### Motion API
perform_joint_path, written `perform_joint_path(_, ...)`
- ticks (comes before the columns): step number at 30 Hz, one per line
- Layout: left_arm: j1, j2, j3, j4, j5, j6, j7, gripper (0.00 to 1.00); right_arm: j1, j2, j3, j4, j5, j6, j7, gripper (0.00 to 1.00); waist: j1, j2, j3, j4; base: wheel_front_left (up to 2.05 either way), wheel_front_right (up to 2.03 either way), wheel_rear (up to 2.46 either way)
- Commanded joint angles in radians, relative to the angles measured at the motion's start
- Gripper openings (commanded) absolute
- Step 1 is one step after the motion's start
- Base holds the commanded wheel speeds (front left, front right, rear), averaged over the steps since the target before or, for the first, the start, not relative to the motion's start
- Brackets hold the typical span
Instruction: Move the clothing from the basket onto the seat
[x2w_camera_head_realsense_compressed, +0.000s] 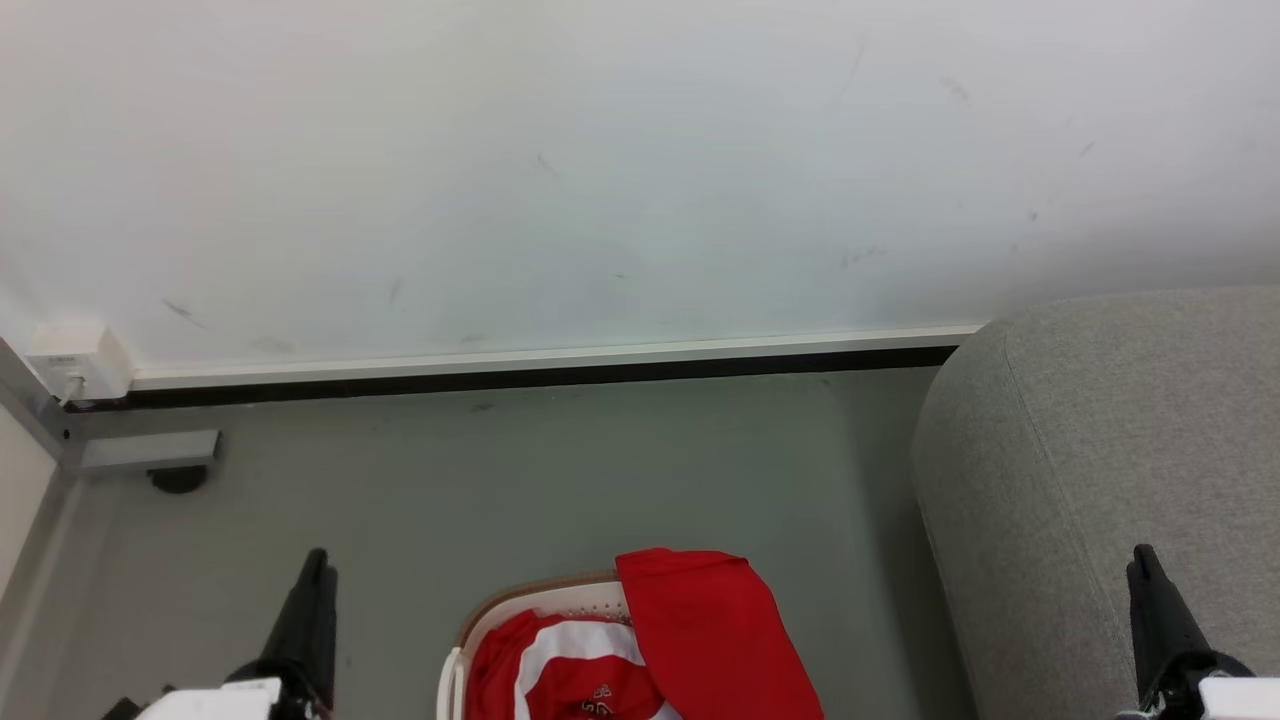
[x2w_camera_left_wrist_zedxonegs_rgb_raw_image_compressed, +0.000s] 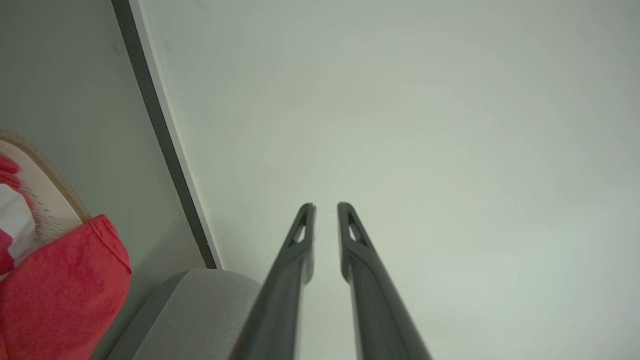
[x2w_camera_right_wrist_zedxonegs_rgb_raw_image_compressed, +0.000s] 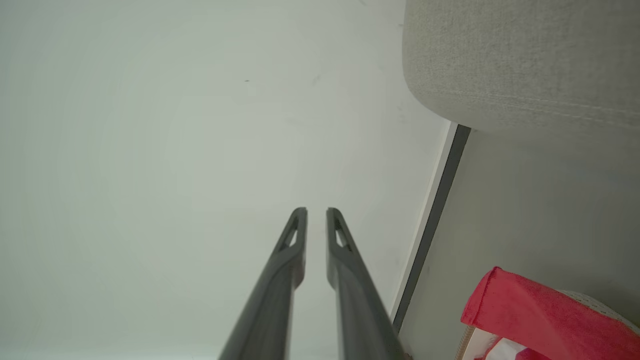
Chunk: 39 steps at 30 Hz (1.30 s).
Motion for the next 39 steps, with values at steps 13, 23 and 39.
perform_joint_path(13,0.011,-0.004,-0.023,0.000,0.030,0.001,-0.052,1.00,0.024,0.007,0.046,-0.022,-0.014,0.000,-0.052,1.00,0.0000,0.0000,0.002,0.001,0.00,0.00,0.00)
perform_joint_path(23,0.004,-0.002,-0.023,-0.027,0.155,0.000,-0.097,1.00,0.024,0.005,0.086,-0.060,-0.079,0.000,-0.097,1.00,0.0000,0.0000,0.004,0.003,0.00,0.00,0.00)
perform_joint_path(39,0.006,0.001,-0.041,-0.095,0.432,-0.002,-0.161,1.00,0.026,0.002,0.131,-0.106,-0.327,-0.001,-0.160,1.00,0.0000,0.0000,0.009,0.007,0.00,0.00,0.00)
